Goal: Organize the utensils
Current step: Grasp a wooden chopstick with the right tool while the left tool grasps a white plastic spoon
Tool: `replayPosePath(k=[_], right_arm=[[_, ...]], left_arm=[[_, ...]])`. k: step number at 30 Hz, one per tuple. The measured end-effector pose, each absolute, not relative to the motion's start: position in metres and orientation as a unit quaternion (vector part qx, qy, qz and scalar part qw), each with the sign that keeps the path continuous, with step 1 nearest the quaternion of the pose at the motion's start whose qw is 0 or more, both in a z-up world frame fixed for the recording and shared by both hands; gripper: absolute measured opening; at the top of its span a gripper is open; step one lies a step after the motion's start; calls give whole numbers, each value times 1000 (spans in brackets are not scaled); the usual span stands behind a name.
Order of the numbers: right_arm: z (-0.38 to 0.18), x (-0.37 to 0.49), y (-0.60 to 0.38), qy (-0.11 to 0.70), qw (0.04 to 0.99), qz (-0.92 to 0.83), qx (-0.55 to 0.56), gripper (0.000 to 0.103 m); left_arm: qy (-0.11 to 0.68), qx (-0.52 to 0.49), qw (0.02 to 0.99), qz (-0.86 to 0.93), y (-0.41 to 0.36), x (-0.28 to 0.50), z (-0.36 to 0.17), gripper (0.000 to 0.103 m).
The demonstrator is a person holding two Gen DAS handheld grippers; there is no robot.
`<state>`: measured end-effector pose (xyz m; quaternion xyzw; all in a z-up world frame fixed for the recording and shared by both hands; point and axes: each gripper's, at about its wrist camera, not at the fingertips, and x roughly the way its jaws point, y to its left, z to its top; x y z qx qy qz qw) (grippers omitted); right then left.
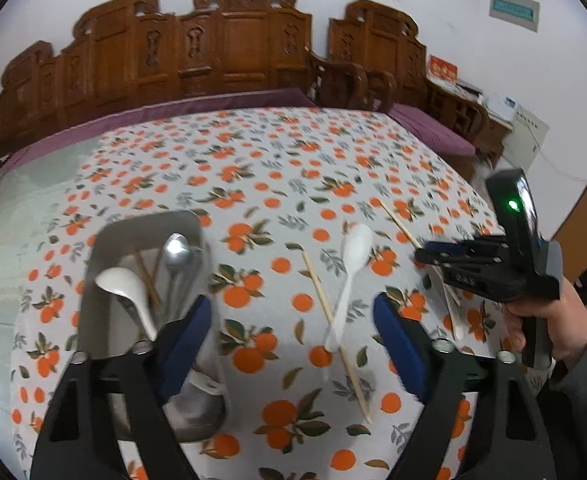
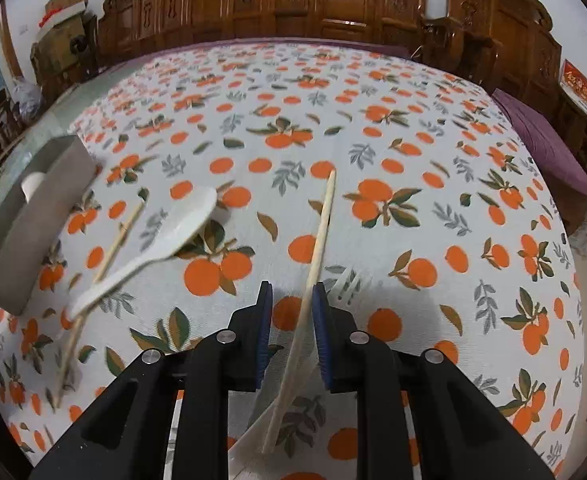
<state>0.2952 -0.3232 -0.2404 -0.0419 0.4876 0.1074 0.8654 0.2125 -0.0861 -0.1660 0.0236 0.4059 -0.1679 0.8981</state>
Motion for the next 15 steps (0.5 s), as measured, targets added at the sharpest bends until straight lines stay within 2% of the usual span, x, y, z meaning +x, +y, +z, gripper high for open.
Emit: replayPosePath(k=[2, 4, 5, 6, 7, 10, 12, 13, 14, 15], right_arm=[[-243, 296, -321, 491, 863, 109, -47, 22], [-242, 295, -320, 492, 862, 108, -51, 22], [-242, 294, -319, 491, 863, 107, -50, 20], [-242, 294, -319, 490, 863, 107, -52, 12], [-242, 294, -319, 490, 863, 108, -53, 8], [-243, 295, -317, 490, 863, 114, -46, 6], [-243, 295, -316, 489, 863, 117, -44, 6], [-243, 295, -316, 488, 864, 117, -42, 6], [-242, 295, -317, 486, 865, 119, -40, 6], [-241, 294, -317, 485, 866, 119, -40, 6]], left_arm=[[417, 27, 891, -178, -94, 213, -174, 64], [422, 36, 887, -181, -102, 214, -180, 63], [423, 39, 887, -182, -105, 213, -182, 62], [426, 42, 885, -183, -109, 215, -185, 61], [427, 45, 884, -184, -112, 216, -188, 60], [435, 55, 879, -187, -123, 224, -196, 55], [445, 62, 873, -188, -131, 233, -203, 48], [453, 63, 868, -193, -135, 236, -206, 40], [461, 63, 862, -200, -140, 240, -210, 36], [462, 64, 861, -202, -144, 242, -211, 36]])
